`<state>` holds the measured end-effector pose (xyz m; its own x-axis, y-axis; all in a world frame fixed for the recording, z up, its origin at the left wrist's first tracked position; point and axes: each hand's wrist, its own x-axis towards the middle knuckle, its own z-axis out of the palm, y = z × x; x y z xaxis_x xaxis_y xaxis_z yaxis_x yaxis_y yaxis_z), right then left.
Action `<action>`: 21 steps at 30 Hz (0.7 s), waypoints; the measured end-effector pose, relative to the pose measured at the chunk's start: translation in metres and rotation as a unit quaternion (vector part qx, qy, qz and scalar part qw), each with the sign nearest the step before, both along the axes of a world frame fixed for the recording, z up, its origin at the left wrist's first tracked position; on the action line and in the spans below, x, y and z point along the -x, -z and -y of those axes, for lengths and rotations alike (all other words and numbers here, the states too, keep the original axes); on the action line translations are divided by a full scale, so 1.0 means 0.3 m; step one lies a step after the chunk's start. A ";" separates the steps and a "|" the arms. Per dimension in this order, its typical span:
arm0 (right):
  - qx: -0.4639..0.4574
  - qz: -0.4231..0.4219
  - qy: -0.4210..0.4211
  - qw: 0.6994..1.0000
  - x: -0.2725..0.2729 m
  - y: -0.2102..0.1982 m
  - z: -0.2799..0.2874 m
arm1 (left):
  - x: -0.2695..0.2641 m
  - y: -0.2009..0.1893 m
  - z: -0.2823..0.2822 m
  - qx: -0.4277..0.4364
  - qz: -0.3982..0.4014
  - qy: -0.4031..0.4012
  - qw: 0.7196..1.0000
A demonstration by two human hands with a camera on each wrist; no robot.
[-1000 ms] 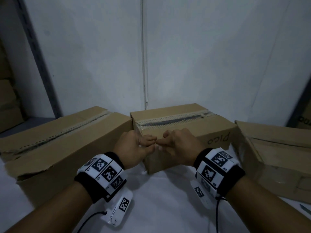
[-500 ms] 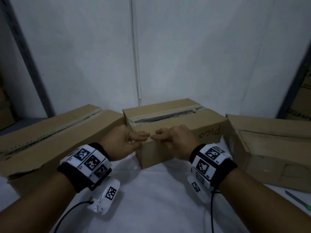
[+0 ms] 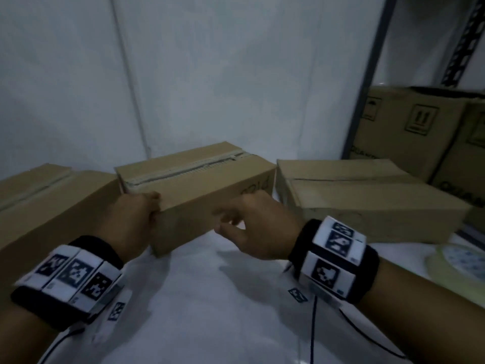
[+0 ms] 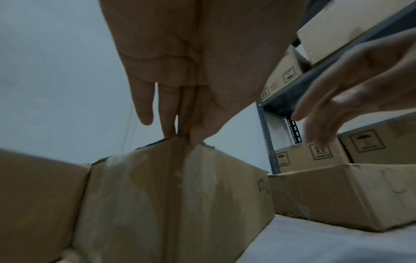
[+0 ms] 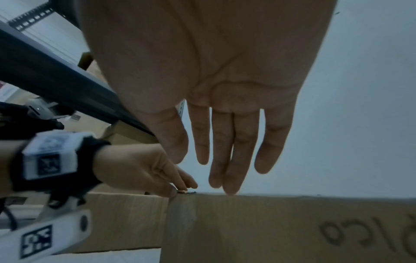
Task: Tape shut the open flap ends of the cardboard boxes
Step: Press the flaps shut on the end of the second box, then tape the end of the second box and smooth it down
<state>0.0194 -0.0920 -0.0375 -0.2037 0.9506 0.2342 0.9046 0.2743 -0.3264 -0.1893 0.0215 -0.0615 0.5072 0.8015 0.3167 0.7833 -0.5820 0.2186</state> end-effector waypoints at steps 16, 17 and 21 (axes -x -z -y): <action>0.154 0.128 0.446 0.873 -0.733 0.065 0.523 | -0.511 0.104 0.262 0.154 0.123 0.291 0.936; 0.193 0.136 0.454 0.859 -0.745 0.075 0.531 | -0.527 0.109 0.269 0.171 0.113 0.293 0.934; 0.240 0.111 0.444 0.856 -0.786 0.140 0.548 | -0.562 0.124 0.281 0.206 0.090 0.291 0.930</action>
<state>0.2553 -0.2563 -0.0794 0.6609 0.7290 -0.1781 0.7407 -0.6718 -0.0012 -0.0207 -0.0628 -0.0987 0.8614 0.4803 0.1652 0.2909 -0.7331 0.6148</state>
